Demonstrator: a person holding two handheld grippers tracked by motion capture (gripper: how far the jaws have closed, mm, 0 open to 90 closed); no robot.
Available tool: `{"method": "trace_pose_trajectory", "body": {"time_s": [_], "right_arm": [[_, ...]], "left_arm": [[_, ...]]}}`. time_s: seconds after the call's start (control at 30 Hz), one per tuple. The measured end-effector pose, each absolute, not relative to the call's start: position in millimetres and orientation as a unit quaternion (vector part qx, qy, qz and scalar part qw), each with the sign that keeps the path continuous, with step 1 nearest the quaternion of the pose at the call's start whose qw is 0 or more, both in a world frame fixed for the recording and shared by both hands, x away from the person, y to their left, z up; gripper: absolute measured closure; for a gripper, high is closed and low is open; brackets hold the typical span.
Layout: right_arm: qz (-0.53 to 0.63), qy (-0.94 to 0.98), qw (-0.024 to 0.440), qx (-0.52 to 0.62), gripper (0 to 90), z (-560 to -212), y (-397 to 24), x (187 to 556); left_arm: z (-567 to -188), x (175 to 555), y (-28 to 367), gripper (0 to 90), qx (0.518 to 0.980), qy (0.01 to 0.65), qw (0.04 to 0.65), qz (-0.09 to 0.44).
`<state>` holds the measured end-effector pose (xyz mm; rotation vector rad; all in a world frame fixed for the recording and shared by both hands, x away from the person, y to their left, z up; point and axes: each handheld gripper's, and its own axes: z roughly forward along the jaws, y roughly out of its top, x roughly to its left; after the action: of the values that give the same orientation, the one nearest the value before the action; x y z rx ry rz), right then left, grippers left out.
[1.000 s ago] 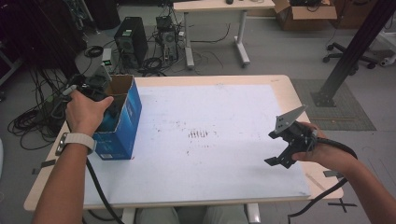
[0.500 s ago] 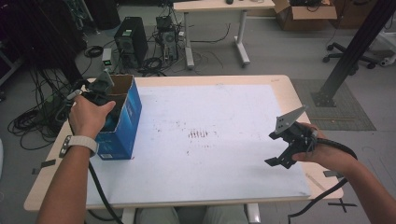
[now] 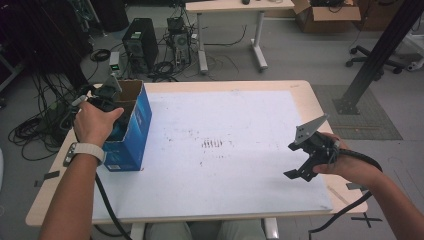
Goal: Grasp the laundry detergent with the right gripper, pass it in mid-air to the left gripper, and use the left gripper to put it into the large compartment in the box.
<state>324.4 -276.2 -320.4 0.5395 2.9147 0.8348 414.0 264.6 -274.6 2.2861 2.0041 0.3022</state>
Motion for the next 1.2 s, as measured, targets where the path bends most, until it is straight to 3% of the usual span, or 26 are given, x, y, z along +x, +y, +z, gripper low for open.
{"method": "trace_pose_trajectory", "body": {"time_s": [0.57,1.2], "right_arm": [[0.275,0.945,0.036,0.173,5.8,-315,-278,318],[0.280,0.944,0.042,0.168,5.9,-308,-278,308]], "left_arm": [[-235,402,261,27.8,0.737,0.660,0.059,0.130],[-188,366,238,23.4,0.754,0.649,0.064,0.083]]}}
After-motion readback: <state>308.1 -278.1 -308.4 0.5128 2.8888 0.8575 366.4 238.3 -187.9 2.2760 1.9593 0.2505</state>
